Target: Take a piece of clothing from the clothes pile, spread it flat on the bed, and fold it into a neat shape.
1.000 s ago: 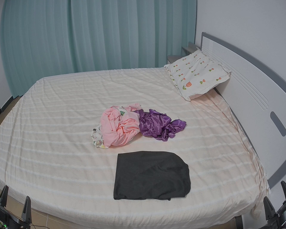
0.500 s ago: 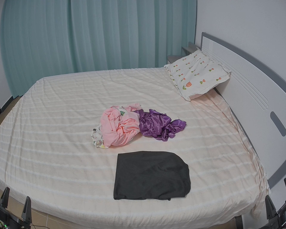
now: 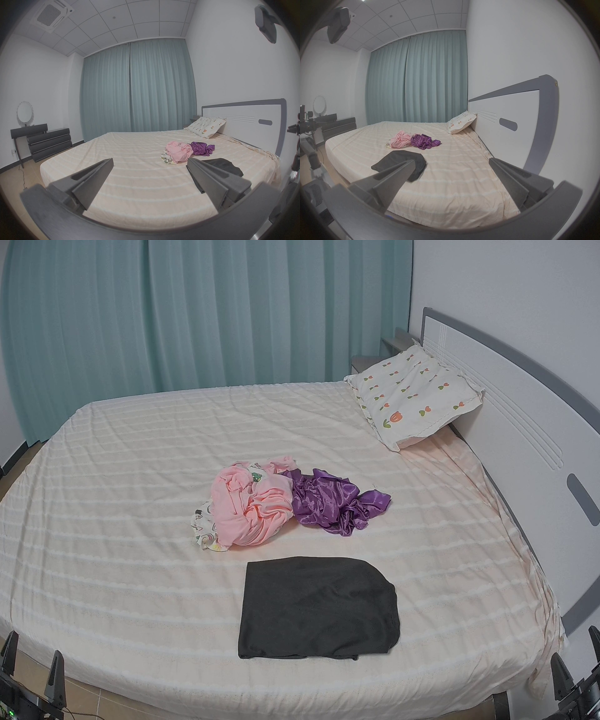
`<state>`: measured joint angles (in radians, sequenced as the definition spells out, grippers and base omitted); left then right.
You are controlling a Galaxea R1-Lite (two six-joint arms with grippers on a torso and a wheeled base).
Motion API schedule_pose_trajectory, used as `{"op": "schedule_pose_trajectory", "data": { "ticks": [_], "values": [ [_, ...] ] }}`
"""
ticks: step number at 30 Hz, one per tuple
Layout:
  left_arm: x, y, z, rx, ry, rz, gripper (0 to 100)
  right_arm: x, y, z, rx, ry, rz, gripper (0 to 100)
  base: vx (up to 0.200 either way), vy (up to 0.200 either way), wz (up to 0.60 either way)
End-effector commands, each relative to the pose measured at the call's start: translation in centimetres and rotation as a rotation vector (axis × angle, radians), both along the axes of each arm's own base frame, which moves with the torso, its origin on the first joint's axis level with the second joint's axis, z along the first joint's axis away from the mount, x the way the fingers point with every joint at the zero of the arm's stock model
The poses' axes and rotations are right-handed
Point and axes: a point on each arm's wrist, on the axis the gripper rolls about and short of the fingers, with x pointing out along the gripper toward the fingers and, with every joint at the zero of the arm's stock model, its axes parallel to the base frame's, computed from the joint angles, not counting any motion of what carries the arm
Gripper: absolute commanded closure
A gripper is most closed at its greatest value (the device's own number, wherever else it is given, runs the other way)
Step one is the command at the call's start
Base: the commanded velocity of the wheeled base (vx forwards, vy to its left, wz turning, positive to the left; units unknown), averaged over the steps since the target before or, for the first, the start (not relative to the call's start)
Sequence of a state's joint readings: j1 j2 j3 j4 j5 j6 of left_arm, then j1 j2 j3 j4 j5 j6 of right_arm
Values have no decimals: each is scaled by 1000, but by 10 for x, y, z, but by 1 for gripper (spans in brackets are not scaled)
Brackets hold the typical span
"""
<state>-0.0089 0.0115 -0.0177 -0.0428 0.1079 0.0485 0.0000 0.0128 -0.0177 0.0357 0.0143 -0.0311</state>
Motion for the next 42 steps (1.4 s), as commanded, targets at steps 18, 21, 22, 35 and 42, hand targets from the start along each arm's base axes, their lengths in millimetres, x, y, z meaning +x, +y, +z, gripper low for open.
{"op": "schedule_pose_trajectory", "data": {
  "ticks": [18, 21, 22, 35, 42],
  "values": [
    [2, -3, -10, -26, 69, -125, 0, 0, 0, -2, 8, -20, -4, 0, 0, 0, 0],
    [2, -3, -10, -29, 68, -129, 0, 0, 0, -2, 8, -20, -5, 0, 0, 0, 0],
    [2, -3, -10, -31, 68, -129, 0, 0, 0, -2, 9, -20, -5, 0, 0, 0, 0],
    [2, -3, -10, -29, 68, -129, 0, 0, 0, -2, 19, -20, -2, 0, 0, 0, 0],
    [2, -3, -10, -29, 68, -129, 0, 0, 0, -2, 31, -20, -9, 0, 0, 0, 0]
  ]
}}
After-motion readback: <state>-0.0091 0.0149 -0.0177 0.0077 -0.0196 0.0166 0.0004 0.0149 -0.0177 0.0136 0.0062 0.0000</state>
